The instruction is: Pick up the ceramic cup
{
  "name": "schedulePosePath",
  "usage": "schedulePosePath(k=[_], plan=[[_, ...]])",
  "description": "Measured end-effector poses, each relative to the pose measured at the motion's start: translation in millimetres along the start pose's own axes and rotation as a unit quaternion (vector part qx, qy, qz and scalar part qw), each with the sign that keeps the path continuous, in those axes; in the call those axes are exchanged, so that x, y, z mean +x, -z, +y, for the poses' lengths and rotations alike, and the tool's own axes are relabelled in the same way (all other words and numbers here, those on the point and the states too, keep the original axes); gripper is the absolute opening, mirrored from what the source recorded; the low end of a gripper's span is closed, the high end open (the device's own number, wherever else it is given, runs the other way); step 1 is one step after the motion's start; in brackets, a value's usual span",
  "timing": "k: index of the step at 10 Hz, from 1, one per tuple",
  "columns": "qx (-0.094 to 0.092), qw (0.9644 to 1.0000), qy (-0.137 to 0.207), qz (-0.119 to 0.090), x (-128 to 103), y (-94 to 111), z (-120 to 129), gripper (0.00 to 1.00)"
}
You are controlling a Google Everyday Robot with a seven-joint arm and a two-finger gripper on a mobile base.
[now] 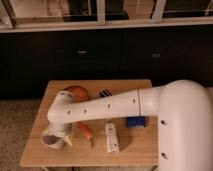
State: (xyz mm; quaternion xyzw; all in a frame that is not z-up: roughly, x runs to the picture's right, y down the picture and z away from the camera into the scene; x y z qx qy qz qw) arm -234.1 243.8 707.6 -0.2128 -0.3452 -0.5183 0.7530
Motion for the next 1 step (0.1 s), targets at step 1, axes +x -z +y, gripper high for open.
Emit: schedulePosePath(k=[1], plan=[[-0.001,1.0,0.003,-0.001,-0.6,-2.2,-2.4,0.56]])
